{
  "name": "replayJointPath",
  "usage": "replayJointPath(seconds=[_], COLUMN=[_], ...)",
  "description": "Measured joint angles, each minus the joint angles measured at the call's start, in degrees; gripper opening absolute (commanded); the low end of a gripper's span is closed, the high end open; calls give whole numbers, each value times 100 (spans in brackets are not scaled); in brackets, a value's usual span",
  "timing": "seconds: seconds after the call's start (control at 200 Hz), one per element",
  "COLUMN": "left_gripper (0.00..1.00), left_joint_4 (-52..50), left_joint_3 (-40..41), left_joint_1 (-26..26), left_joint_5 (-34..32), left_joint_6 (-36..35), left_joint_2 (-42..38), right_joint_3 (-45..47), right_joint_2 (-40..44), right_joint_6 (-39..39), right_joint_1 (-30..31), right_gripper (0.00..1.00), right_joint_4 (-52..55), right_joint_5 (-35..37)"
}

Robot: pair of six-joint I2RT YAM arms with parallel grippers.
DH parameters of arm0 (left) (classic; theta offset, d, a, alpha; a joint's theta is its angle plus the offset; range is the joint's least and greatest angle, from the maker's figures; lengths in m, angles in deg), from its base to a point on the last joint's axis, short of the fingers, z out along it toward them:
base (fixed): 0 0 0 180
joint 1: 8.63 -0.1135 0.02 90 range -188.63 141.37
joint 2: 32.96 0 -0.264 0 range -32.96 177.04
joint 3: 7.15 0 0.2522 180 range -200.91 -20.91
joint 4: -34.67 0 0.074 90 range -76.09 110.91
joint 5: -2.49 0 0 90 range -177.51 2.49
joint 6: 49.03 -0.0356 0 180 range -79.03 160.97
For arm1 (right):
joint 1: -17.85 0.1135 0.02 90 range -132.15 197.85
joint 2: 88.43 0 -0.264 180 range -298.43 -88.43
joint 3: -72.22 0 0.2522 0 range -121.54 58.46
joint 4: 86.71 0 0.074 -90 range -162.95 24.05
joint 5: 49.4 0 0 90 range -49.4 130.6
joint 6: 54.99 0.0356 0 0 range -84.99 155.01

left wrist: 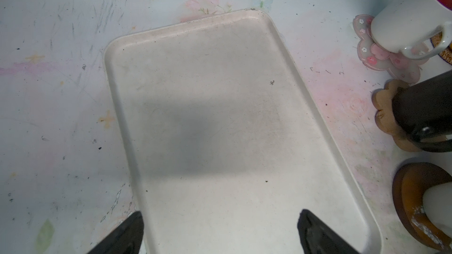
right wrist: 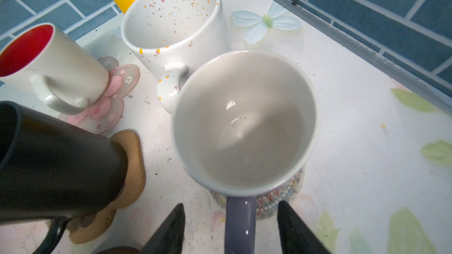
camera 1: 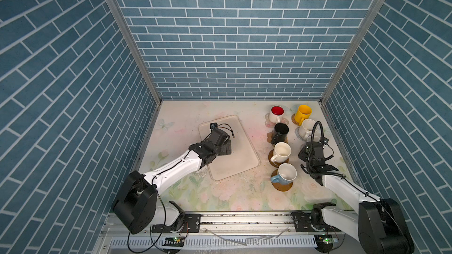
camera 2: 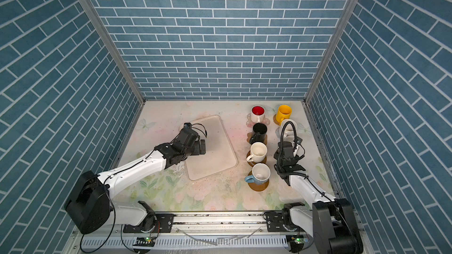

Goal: Place cups on coasters
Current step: Place the cup on the coaster.

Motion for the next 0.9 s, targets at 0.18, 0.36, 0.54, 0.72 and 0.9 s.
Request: replayJointPath(seconds=[0.18, 0.36, 0.54, 0.72, 0.9], left_gripper=[99, 99, 99, 99, 99], left_joint_4=[-136, -260, -376, -256, 208], left_joint_3=[-4, -105, -118, -52, 315], left_joint_1=[-118, -260, -323, -463, -651], left_joint_5=[-109, -297, -584, -1010, -1228], left_joint_6=[4, -2, -90, -387, -837], left_joint_2=[-260, -544, -826, -1300, -1912], right_joint_3=[-9, -70, -299, -826, -1014], right_joint_2=[551, 903, 1276, 1318, 1316], right_joint_6=[-52, -208, -544, -1123, -1742], right_joint_1=[0, 0, 0, 0, 0], right_gripper=[76, 82, 97, 99, 99], right_joint_4=[251, 704, 955, 966, 678], right_joint_5=[-46, -166, -407, -629, -680])
